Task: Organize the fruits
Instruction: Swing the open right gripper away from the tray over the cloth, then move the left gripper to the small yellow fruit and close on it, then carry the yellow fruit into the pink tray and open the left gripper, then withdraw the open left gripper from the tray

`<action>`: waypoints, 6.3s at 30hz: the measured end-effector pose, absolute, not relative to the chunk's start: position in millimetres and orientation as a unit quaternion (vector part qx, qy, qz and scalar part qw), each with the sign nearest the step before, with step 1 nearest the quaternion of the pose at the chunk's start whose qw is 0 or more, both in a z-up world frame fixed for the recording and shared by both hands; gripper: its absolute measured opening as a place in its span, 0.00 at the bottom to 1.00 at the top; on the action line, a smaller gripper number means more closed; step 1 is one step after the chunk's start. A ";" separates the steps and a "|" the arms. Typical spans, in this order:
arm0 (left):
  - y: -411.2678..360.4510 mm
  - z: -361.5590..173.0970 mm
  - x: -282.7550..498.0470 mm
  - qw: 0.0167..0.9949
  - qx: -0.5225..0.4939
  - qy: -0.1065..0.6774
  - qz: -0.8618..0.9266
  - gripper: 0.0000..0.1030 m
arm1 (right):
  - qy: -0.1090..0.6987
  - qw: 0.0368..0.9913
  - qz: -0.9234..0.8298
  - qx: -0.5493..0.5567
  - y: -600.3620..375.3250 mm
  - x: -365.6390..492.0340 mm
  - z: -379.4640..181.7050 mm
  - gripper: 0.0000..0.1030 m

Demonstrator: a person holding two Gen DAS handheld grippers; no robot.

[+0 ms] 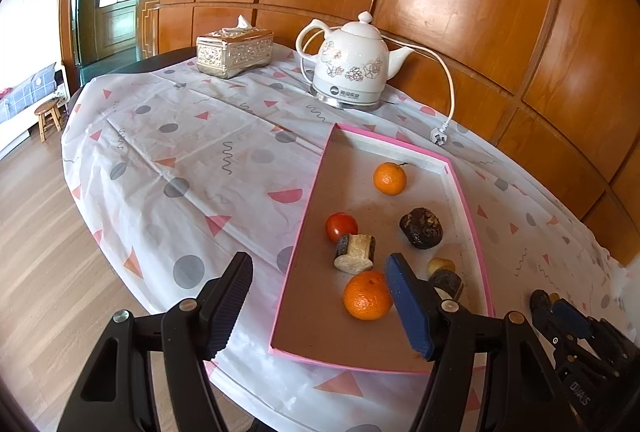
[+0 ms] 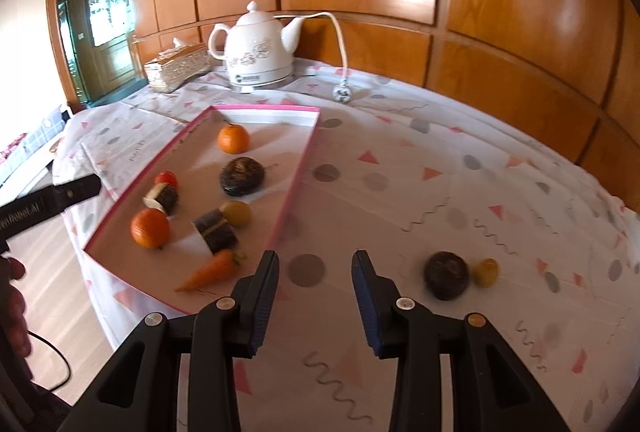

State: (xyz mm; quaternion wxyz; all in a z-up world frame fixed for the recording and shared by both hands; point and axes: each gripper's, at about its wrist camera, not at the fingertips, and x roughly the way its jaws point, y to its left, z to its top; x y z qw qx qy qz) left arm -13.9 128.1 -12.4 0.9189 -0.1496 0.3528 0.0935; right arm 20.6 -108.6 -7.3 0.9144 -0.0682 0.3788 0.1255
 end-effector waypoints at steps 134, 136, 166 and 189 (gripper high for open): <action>115.2 -33.0 127.6 0.903 -0.100 0.415 0.053 0.42 | 0.387 0.869 -0.296 0.086 -381.7 -8.1 -75.8 0.55; 108.8 -31.1 118.7 0.906 -0.095 0.410 0.054 0.42 | 0.387 0.869 -0.296 0.085 -381.6 -8.3 -75.7 0.55; 73.9 -14.2 25.6 0.916 -0.084 0.390 0.030 0.57 | 0.384 0.870 -0.295 0.087 -381.3 -8.6 -75.7 0.55; 126.0 -21.1 4.8 0.908 -0.150 0.384 0.080 0.66 | 0.423 0.866 -0.257 0.070 -358.6 -1.4 -66.9 0.56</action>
